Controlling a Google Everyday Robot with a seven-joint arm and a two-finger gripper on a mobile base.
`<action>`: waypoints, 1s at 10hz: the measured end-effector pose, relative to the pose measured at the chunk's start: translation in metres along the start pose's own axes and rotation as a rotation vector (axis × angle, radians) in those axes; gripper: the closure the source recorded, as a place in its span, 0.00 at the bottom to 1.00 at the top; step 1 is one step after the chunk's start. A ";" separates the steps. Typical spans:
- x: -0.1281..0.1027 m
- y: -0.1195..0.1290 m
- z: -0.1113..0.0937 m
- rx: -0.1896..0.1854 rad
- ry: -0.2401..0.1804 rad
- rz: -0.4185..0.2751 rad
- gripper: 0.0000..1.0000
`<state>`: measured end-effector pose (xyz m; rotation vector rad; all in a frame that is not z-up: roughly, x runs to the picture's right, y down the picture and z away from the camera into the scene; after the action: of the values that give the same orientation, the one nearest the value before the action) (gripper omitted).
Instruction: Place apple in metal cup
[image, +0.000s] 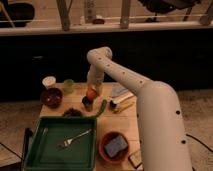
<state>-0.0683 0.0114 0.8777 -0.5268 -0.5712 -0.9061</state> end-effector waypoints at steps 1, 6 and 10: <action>0.000 0.000 0.000 0.001 -0.001 0.001 1.00; 0.002 0.000 -0.001 0.005 -0.008 0.010 0.95; 0.002 0.001 -0.002 0.004 -0.013 0.016 0.95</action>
<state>-0.0656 0.0095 0.8778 -0.5334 -0.5803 -0.8869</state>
